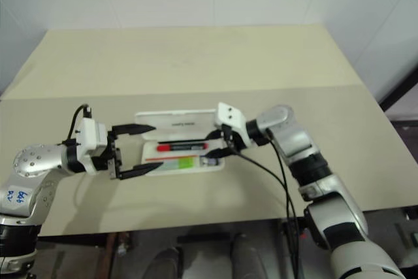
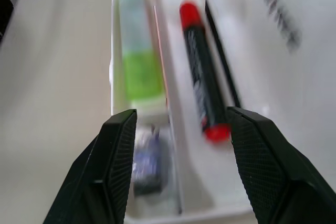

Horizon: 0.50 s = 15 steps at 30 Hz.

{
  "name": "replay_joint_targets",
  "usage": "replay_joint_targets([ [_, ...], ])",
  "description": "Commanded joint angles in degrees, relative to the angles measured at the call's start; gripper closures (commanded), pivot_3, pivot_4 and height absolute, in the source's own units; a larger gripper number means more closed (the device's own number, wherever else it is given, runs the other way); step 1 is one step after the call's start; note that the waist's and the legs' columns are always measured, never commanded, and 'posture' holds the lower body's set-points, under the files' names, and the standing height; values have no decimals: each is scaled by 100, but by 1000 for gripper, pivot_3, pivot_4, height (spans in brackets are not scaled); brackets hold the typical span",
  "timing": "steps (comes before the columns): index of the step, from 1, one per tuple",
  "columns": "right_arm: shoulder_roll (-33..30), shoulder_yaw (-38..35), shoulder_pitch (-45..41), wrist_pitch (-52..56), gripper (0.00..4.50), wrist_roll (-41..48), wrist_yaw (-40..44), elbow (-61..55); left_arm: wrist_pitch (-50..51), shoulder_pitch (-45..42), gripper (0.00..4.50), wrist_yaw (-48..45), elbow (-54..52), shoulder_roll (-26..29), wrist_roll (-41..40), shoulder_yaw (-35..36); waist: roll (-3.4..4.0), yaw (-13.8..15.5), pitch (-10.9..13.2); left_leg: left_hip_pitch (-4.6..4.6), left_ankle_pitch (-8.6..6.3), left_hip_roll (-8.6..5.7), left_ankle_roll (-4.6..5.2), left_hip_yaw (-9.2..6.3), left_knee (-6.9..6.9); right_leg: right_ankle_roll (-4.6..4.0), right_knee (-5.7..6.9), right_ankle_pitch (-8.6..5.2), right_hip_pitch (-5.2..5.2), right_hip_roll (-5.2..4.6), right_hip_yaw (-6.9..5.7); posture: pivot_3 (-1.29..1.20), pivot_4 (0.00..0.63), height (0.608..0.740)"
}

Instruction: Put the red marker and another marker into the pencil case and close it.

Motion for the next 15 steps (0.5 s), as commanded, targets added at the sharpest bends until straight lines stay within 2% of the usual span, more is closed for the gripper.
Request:
replay_joint_targets([
  [1,-93,-334,24,473,1436,483,25,-915,-89,-82,0,-28,-38,2,-32,53,1,5,0,-4,-1,0,0,0,-1,0,-1,0,-5,0,0,0,150,740],
  [3,-247,-491,243,802,987,788,44,-1543,-67,-78,0,-29,-37,-3,-52,58,1,26,0,-16,-1,0,0,-2,-2,1,-1,-1,-16,0,-1,0,150,740],
  [6,-509,-881,688,1131,26,1164,-145,-2283,7,-64,0,10,-37,0,-93,106,0,84,0,-19,-5,0,-1,-7,-3,3,-5,-7,-15,0,-4,0,150,740],
  [12,-887,-2193,1679,1323,26,1867,-845,-3238,139,29,0,36,-44,63,-162,268,0,166,0,-21,-8,0,-1,-5,1,0,-15,-8,-14,0,-5,0,150,740],
  [15,-1073,-2612,2075,1166,26,1948,-1079,-3429,139,75,0,18,-32,70,-173,336,0,165,0,-21,-8,0,-1,-4,2,0,-24,-8,-10,0,-5,0,150,740],
])
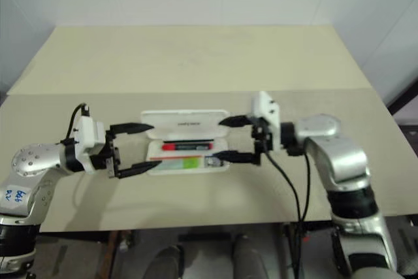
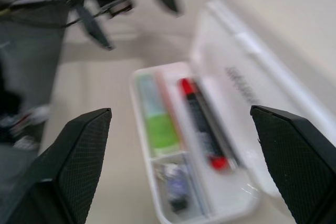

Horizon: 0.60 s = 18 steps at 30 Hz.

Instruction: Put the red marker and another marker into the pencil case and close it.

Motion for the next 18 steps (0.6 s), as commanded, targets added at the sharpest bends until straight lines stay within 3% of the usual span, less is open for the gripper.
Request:
replay_joint_targets([
  [1,-230,-602,337,-271,26,239,-238,-367,-8,59,0,-5,-40,59,-131,224,0,-10,0,0,0,0,0,1,0,0,-3,0,1,0,0,0,150,740],
  [5,-473,-851,696,-392,26,413,-264,-463,-40,62,0,-74,25,65,-139,268,0,-9,0,0,0,0,1,3,-1,0,-6,0,1,0,1,0,150,740],
  [8,-813,-749,1050,-766,0,295,2,-557,-114,-66,541,-212,272,86,-169,312,0,2,0,0,-1,0,1,3,-1,0,-7,0,2,0,1,0,150,740],
  [14,-1246,-337,1240,-1624,0,-181,300,-319,-275,-149,2447,-425,540,146,-151,370,0,-10,0,-1,-1,0,1,7,2,-8,-23,-3,9,0,3,0,150,740],
  [18,-1258,-199,1148,-1839,0,-275,271,-84,-291,-88,3949,-540,510,177,-227,432,0,-2,0,-1,-1,0,2,6,3,-15,-23,-7,9,0,3,0,150,740],
])
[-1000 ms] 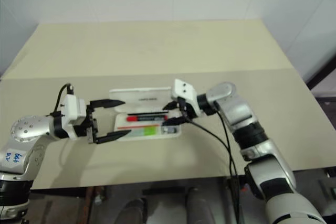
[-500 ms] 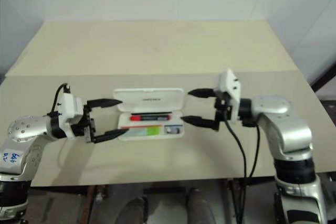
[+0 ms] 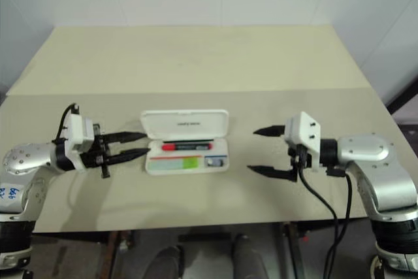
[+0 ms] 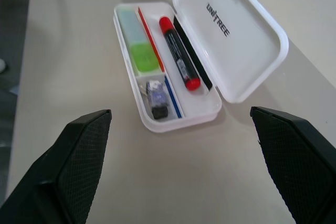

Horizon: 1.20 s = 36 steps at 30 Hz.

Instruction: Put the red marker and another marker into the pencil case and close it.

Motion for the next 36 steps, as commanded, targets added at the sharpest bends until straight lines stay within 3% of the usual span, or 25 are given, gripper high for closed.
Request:
replay_joint_targets([
  [1,-73,52,-120,-243,0,-52,9,82,-99,30,4286,-121,-163,111,-197,250,0,4,0,-1,0,0,0,0,0,0,0,0,0,-1,0,0,150,740],
  [2,-78,70,-115,-279,0,-64,8,108,-93,61,4479,-128,-202,115,-210,269,0,2,0,-1,0,0,0,0,0,1,0,0,0,-1,0,0,150,740],
  [6,-83,150,-126,-404,0,-162,-10,277,37,313,4479,-35,-565,40,-474,522,0,-6,0,-1,-1,1,1,0,-3,10,1,5,-1,0,0,0,150,740],
  [11,-64,215,-159,-480,0,-224,-52,460,287,-288,4479,1279,-758,-464,-597,823,0,73,0,-4,-1,0,2,-3,8,16,5,9,1,-1,-2,0,150,740],
  [16,-21,268,-152,-440,0,-225,-114,387,574,-899,4479,1833,-238,-505,-375,673,0,115,0,-4,-1,-1,2,-3,19,25,1,16,7,-1,-1,0,150,740],
  [21,21,247,-132,-379,0,-168,-258,258,471,-1348,4479,2181,723,-492,432,172,0,117,0,-3,-1,-1,2,-3,9,25,4,16,2,0,-2,0,150,740],
  [30,24,185,3,-257,0,-74,-500,7,474,-1828,4479,2007,1418,-703,732,-356,0,143,0,-11,-1,-2,2,-3,6,29,0,18,-3,0,-3,0,150,740],
  [36,51,161,109,-233,0,-49,-648,-93,552,-1868,4479,1117,1269,-708,369,-502,0,142,0,-17,-1,-2,2,-3,10,30,0,18,-5,0,-3,0,150,740],
])
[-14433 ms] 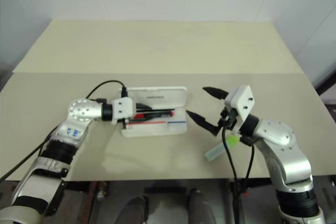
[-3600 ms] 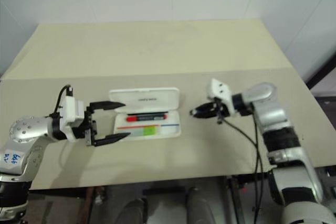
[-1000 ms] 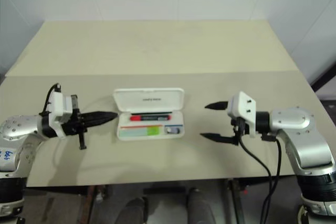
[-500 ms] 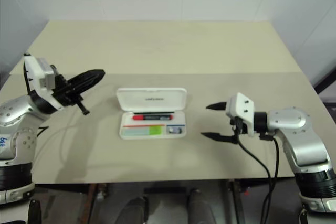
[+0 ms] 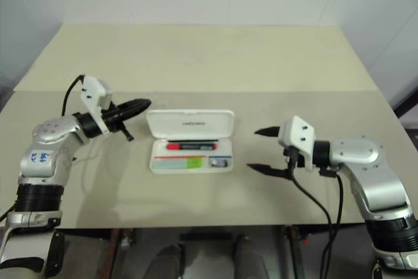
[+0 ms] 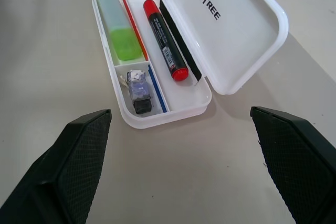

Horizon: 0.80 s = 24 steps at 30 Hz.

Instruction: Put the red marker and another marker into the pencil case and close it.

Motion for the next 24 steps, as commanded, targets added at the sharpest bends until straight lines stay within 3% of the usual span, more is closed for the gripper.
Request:
replay_joint_targets([
  [1,22,-120,56,-9,0,136,-102,-255,-17,-47,4479,-536,-343,28,-323,25,0,0,0,0,0,0,0,0,0,0,1,0,0,0,0,0,150,740],
  [9,2,-138,175,6,0,200,-224,-344,273,350,4479,-1421,-879,469,-794,199,0,-13,0,-2,0,1,0,0,-2,-1,3,-1,-5,0,0,0,150,740],
  [13,20,-125,171,-26,0,193,-269,-306,318,569,4479,-2004,-912,939,-533,-179,0,-24,0,-2,0,1,0,0,2,-2,3,-1,-4,0,0,0,150,740],
  [16,43,-108,156,-28,0,191,-306,-312,276,423,4479,-1905,-709,865,-357,-324,0,16,0,-2,0,0,0,0,5,-12,1,-6,-2,0,0,0,150,740],
  [24,14,-182,389,-22,0,212,-373,-440,301,316,4479,-1757,-898,496,-943,210,0,-11,0,-13,0,0,1,-5,3,-2,2,0,-10,0,-1,0,150,740],
])
